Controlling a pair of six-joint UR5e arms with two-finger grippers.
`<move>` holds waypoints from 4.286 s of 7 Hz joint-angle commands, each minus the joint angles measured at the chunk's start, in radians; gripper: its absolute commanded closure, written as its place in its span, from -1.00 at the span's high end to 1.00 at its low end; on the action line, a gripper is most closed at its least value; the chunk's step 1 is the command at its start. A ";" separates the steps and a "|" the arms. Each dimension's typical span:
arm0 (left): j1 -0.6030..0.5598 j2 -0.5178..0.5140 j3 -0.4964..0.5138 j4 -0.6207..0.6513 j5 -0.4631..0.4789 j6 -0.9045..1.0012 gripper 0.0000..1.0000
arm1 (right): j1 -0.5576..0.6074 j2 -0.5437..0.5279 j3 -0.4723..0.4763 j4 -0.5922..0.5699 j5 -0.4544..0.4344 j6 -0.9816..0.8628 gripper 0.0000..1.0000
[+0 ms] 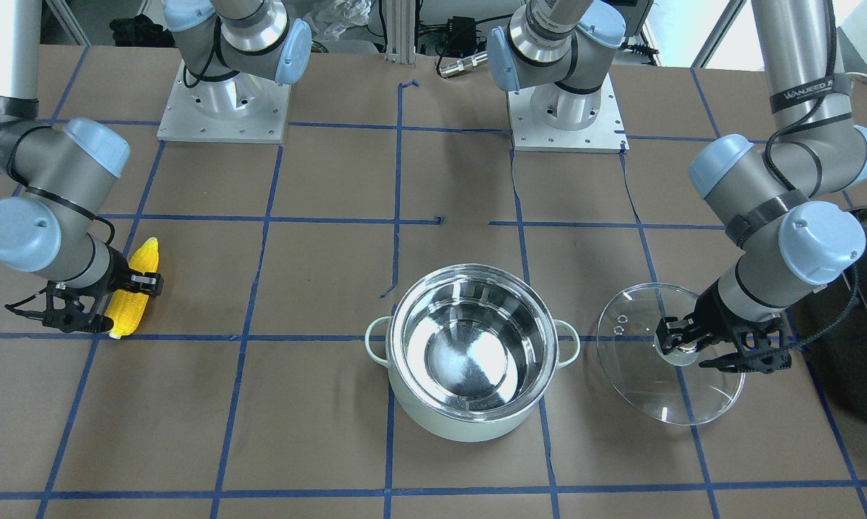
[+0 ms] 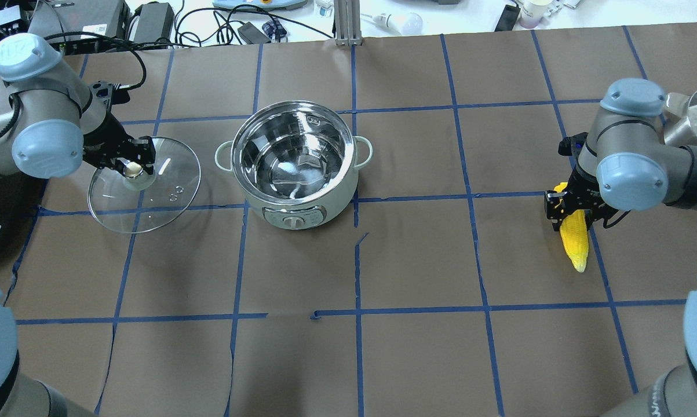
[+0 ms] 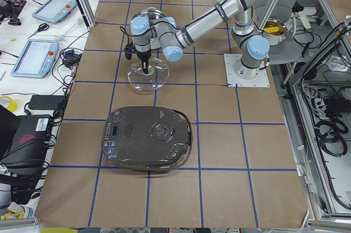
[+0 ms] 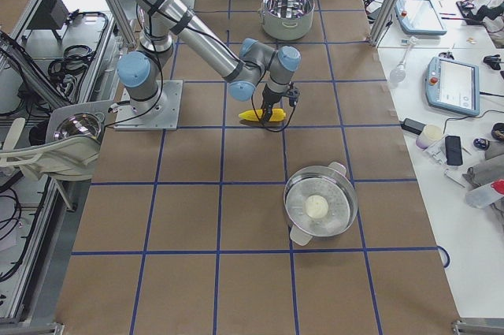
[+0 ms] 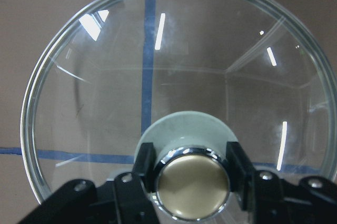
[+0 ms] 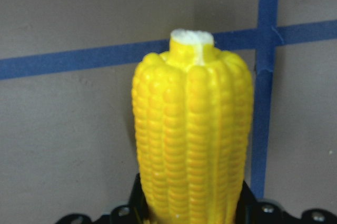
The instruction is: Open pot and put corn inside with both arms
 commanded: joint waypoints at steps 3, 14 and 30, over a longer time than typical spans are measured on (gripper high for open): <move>0.018 -0.016 -0.085 0.101 -0.001 0.020 0.36 | 0.050 -0.064 -0.085 0.034 0.012 0.005 -1.00; -0.296 0.376 0.247 -0.642 -0.004 -0.235 1.00 | 0.747 0.311 -0.916 0.365 0.168 0.410 -1.00; -0.342 0.410 0.238 -0.666 0.002 -0.235 1.00 | 0.345 -0.198 -0.458 0.420 0.092 0.229 1.00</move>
